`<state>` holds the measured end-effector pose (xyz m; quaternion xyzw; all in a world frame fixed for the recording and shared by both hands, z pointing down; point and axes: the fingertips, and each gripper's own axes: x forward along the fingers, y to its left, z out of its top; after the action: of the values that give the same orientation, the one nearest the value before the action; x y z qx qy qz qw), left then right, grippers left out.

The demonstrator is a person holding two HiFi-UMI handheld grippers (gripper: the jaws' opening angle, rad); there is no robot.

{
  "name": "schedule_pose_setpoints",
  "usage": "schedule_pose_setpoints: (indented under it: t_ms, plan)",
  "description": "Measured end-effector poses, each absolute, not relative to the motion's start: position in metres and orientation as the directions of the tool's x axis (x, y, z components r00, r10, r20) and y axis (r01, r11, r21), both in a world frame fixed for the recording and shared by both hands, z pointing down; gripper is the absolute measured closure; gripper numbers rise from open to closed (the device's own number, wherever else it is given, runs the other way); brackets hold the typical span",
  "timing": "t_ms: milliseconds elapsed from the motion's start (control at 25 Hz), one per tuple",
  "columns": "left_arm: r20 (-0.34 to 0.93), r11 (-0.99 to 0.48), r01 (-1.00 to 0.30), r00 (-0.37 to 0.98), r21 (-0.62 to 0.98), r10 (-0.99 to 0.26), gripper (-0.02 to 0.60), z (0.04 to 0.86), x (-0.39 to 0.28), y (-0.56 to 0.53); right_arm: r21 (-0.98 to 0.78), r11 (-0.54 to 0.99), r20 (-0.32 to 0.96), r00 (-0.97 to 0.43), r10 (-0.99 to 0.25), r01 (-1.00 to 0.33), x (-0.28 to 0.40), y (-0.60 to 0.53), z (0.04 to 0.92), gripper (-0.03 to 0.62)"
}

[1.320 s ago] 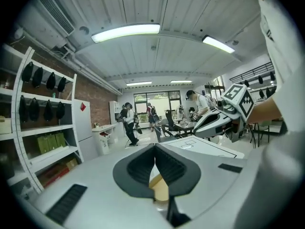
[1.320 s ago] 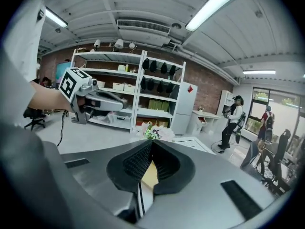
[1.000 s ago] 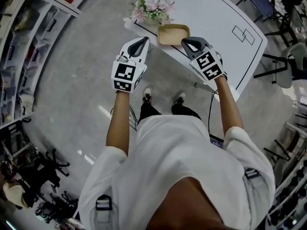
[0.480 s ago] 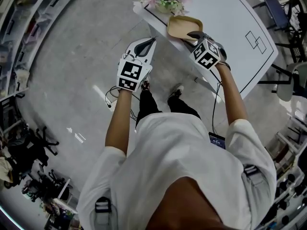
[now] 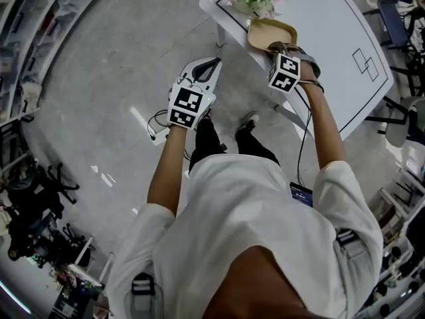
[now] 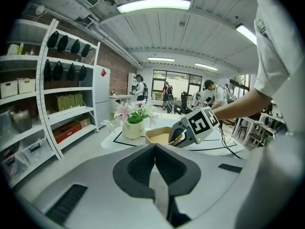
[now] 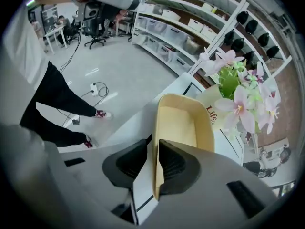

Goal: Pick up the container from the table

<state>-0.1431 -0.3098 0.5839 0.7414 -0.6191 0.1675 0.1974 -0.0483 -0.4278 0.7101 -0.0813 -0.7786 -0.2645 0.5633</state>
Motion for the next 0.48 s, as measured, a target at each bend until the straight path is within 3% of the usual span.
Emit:
schedule_pose_setpoints:
  t_ms: [120, 480]
  plan:
    - [0.492, -0.150, -0.985, 0.173, 0.086, -0.853, 0.565, 0.584, -0.148, -0.307, 0.354, 0.812, 0.919, -0.335, -0.209, 0.464, -0.049, -0.426, 0.714, 0.546]
    - [0.461, -0.191, -0.979, 0.199, 0.065, -0.865, 0.565, 0.564, -0.150, -0.309, 0.387, 0.820, 0.909, -0.321, -0.265, 0.421, -0.040, -0.424, 0.694, 0.577]
